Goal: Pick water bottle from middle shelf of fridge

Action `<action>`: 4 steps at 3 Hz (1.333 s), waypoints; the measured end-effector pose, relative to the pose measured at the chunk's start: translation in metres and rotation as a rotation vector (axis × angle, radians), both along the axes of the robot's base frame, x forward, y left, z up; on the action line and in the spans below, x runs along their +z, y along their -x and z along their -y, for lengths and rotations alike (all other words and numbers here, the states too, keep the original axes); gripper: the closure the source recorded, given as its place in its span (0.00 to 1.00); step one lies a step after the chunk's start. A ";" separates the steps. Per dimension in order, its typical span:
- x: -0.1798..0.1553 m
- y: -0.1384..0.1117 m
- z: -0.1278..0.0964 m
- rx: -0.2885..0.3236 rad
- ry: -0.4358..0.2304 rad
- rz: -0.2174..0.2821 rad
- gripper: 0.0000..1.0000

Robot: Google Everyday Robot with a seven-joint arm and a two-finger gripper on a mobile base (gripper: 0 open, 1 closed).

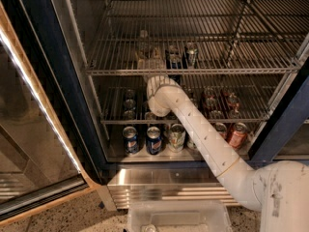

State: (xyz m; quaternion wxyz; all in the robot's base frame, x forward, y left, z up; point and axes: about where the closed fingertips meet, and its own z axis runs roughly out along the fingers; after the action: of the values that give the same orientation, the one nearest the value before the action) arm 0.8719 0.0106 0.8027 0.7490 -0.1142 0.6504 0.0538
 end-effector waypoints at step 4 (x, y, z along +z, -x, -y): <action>-0.016 0.033 -0.012 0.064 -0.019 -0.092 1.00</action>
Offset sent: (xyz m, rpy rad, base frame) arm -0.0280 0.0083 -0.0213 0.0234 0.1042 0.0550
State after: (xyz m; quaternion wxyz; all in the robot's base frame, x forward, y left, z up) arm 0.8386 0.0227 0.7867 0.7174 -0.1253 0.6795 0.0890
